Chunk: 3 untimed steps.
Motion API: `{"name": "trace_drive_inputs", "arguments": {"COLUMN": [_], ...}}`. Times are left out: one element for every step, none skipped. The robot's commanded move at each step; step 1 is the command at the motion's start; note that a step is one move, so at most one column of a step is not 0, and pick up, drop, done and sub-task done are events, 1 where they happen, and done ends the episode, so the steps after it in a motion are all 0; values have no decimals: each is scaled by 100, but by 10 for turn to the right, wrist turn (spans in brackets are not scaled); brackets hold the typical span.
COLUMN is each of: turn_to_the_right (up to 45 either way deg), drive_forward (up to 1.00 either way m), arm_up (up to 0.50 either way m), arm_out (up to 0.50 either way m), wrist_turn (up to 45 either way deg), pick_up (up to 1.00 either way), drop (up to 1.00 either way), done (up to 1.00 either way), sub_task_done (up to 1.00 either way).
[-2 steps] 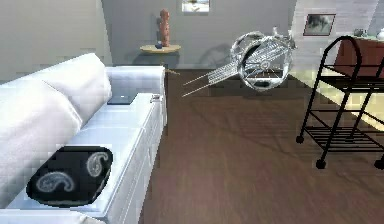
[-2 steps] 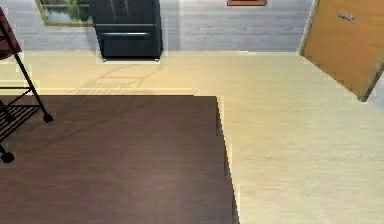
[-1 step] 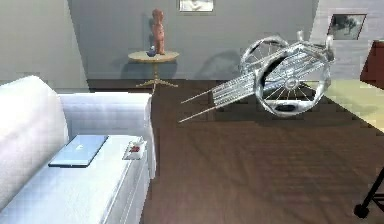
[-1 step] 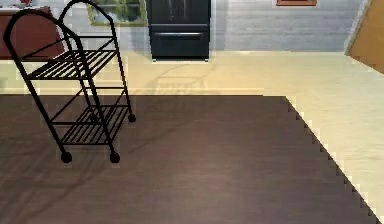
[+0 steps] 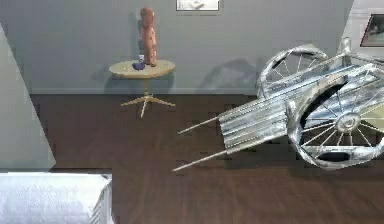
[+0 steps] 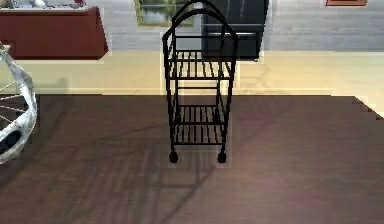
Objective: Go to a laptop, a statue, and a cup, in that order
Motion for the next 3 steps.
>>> {"name": "trace_drive_inputs", "arguments": {"turn_to_the_right": [0, -450, 0], "drive_forward": [85, 0, 75], "arm_up": [0, 0, 0], "arm_out": [0, 0, 0], "wrist_turn": [0, 0, 0], "pick_up": [0, 0, 0], "drop": [0, 0, 0], "done": [0, 0, 0], "sub_task_done": [0, 0, 0]}}
